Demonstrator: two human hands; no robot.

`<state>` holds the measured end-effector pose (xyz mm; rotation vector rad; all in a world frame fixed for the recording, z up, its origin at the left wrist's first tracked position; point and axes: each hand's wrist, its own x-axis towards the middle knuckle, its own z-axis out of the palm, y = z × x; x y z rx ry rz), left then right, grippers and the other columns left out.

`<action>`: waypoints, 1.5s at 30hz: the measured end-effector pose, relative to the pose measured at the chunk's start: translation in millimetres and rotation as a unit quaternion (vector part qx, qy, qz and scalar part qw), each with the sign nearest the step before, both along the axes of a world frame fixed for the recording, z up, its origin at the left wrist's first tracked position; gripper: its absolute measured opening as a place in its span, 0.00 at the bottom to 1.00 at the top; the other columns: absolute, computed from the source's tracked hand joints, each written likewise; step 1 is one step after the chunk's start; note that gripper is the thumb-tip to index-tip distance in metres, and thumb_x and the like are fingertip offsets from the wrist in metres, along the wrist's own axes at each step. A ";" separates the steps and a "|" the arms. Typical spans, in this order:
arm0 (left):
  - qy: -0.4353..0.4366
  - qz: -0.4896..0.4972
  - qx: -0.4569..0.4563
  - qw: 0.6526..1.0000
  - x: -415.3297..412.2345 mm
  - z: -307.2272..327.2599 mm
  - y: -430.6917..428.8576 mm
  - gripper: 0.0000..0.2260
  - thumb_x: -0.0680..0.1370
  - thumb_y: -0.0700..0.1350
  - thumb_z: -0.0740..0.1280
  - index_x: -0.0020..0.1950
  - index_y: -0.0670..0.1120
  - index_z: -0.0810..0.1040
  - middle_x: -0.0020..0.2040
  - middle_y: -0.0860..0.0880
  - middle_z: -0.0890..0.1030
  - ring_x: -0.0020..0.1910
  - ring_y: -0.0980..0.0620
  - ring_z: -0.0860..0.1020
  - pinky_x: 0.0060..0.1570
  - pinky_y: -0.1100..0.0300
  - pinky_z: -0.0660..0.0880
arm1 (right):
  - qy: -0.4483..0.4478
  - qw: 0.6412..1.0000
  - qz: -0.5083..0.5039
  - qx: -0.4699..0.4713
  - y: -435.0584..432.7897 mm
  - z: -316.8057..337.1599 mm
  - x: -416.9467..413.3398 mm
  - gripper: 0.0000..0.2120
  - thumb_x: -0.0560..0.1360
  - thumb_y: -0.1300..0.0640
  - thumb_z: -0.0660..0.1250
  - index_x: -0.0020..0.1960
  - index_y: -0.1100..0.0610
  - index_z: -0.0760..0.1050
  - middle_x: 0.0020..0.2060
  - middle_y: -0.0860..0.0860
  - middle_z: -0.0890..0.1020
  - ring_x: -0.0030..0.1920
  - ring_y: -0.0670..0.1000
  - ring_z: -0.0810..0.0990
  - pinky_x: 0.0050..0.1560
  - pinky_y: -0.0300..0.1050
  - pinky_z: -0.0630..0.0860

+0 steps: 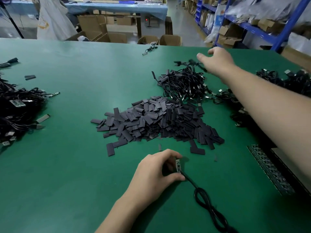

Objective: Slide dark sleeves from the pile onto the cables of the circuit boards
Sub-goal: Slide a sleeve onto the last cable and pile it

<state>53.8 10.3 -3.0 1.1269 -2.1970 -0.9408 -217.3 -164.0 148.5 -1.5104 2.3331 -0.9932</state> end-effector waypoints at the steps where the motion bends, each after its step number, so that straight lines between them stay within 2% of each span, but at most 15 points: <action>1: 0.037 -0.002 0.036 0.999 0.6 0.2 -0.2 0.17 0.71 0.50 0.80 0.57 0.57 0.80 0.44 0.60 0.83 0.47 0.59 0.81 0.51 0.63 0.76 | 0.009 1.000 0.007 -0.003 4.8 -4.5 2.2 0.28 0.83 0.42 0.64 0.76 0.59 0.70 0.73 0.57 0.74 0.71 0.58 0.74 0.69 0.51 0.70; 5: 0.145 0.023 0.114 0.983 0.2 1.1 -2.5 0.11 0.75 0.42 0.77 0.53 0.54 0.83 0.42 0.55 0.85 0.42 0.57 0.83 0.49 0.66 0.77 | 0.011 0.996 0.072 -0.056 65.8 -47.8 23.9 0.16 0.83 0.48 0.65 0.66 0.56 0.78 0.62 0.53 0.80 0.61 0.52 0.79 0.58 0.42 0.73; 8: 0.212 0.043 0.169 0.962 -0.7 2.3 -3.8 0.09 0.76 0.39 0.77 0.52 0.52 0.84 0.42 0.49 0.85 0.43 0.49 0.84 0.49 0.59 0.80 | -0.052 0.990 0.127 -0.045 133.0 -88.3 46.6 0.10 0.83 0.47 0.64 0.57 0.49 0.81 0.52 0.43 0.83 0.49 0.38 0.79 0.45 0.33 0.69; 10: 0.241 0.048 0.181 0.952 -1.4 2.9 -4.2 0.09 0.76 0.38 0.76 0.51 0.50 0.84 0.41 0.46 0.85 0.43 0.46 0.85 0.48 0.56 0.80 | -0.141 0.976 0.168 -0.008 171.4 -110.1 59.7 0.08 0.82 0.46 0.65 0.50 0.46 0.82 0.44 0.43 0.86 0.44 0.40 0.83 0.43 0.39 0.74; 12: 0.274 0.050 0.188 0.942 -2.6 3.1 -3.7 0.09 0.76 0.35 0.75 0.52 0.48 0.83 0.39 0.48 0.84 0.40 0.49 0.85 0.45 0.61 0.79 | -0.213 0.952 0.216 0.035 199.8 -124.7 71.1 0.09 0.82 0.47 0.65 0.48 0.45 0.82 0.41 0.46 0.86 0.41 0.45 0.84 0.42 0.45 0.77; 16: 0.314 0.068 0.184 0.929 -3.9 1.1 -2.9 0.11 0.76 0.34 0.75 0.51 0.49 0.84 0.38 0.50 0.82 0.40 0.51 0.83 0.44 0.61 0.77 | -0.255 0.926 0.270 0.059 225.9 -140.7 88.0 0.09 0.78 0.42 0.66 0.47 0.46 0.79 0.39 0.49 0.86 0.37 0.49 0.85 0.46 0.46 0.81; 22: 0.219 0.089 0.068 0.969 -4.5 4.9 -5.1 0.13 0.79 0.41 0.73 0.56 0.58 0.84 0.49 0.56 0.86 0.46 0.55 0.82 0.46 0.62 0.78 | -0.291 0.927 0.238 0.020 233.8 -153.3 81.8 0.10 0.81 0.50 0.66 0.43 0.51 0.75 0.32 0.50 0.83 0.30 0.47 0.78 0.37 0.38 0.73; 25: 0.089 0.144 -0.063 0.984 -1.2 12.9 -28.9 0.11 0.78 0.45 0.74 0.59 0.57 0.82 0.51 0.59 0.83 0.48 0.60 0.80 0.48 0.59 0.79 | -0.312 0.923 0.226 0.010 236.8 -156.6 80.2 0.10 0.82 0.50 0.65 0.43 0.52 0.75 0.30 0.49 0.81 0.30 0.46 0.75 0.36 0.40 0.73; 28: -0.015 0.210 -0.136 0.968 -0.6 21.0 -64.7 0.15 0.79 0.49 0.73 0.65 0.51 0.81 0.58 0.52 0.80 0.54 0.52 0.78 0.58 0.52 0.76 | -0.307 0.925 0.225 0.008 235.9 -156.2 81.4 0.11 0.83 0.51 0.65 0.42 0.52 0.75 0.30 0.49 0.81 0.30 0.46 0.75 0.36 0.38 0.73; 32: -0.109 0.247 -0.147 0.952 -4.2 19.6 -99.1 0.20 0.80 0.52 0.71 0.71 0.47 0.78 0.67 0.48 0.78 0.66 0.44 0.73 0.63 0.50 0.72 | -0.297 0.927 0.230 0.011 236.9 -154.1 82.3 0.12 0.83 0.51 0.65 0.42 0.51 0.75 0.31 0.49 0.81 0.30 0.46 0.75 0.36 0.40 0.75; 34: -0.136 0.244 -0.164 0.946 -4.5 16.2 -105.8 0.20 0.79 0.52 0.72 0.69 0.48 0.79 0.65 0.49 0.80 0.64 0.44 0.74 0.61 0.50 0.73 | -0.300 0.926 0.231 0.010 237.5 -154.1 82.1 0.12 0.83 0.51 0.65 0.42 0.52 0.75 0.31 0.49 0.81 0.30 0.46 0.75 0.37 0.42 0.75; 37: -0.151 0.241 -0.193 0.939 -4.2 14.5 -105.8 0.20 0.76 0.52 0.75 0.67 0.50 0.81 0.62 0.50 0.83 0.60 0.45 0.76 0.58 0.50 0.75 | -0.296 0.926 0.234 0.010 237.7 -154.2 82.2 0.12 0.83 0.52 0.66 0.42 0.52 0.75 0.31 0.48 0.81 0.30 0.45 0.75 0.36 0.39 0.74; 40: -0.111 0.246 -0.203 0.941 -3.2 19.1 -97.8 0.17 0.76 0.51 0.76 0.63 0.50 0.82 0.58 0.50 0.84 0.58 0.47 0.79 0.57 0.51 0.76 | -0.310 0.921 0.234 0.008 236.7 -153.4 81.8 0.12 0.83 0.52 0.66 0.42 0.52 0.76 0.31 0.48 0.81 0.30 0.45 0.75 0.36 0.35 0.73; 42: -0.022 0.235 -0.169 0.957 -2.9 24.4 -83.7 0.14 0.75 0.50 0.77 0.59 0.51 0.84 0.53 0.52 0.85 0.52 0.52 0.82 0.54 0.56 0.77 | -0.340 0.911 0.232 0.000 235.9 -152.0 79.2 0.11 0.83 0.52 0.66 0.43 0.54 0.76 0.31 0.49 0.81 0.31 0.46 0.75 0.37 0.36 0.73; 45: 0.177 0.146 0.048 0.972 -9.8 33.7 -48.5 0.08 0.75 0.52 0.77 0.53 0.53 0.86 0.46 0.52 0.87 0.45 0.53 0.83 0.49 0.58 0.78 | -0.396 0.891 0.219 -0.033 234.1 -149.4 76.7 0.11 0.80 0.50 0.67 0.42 0.54 0.75 0.30 0.49 0.78 0.32 0.46 0.74 0.36 0.37 0.73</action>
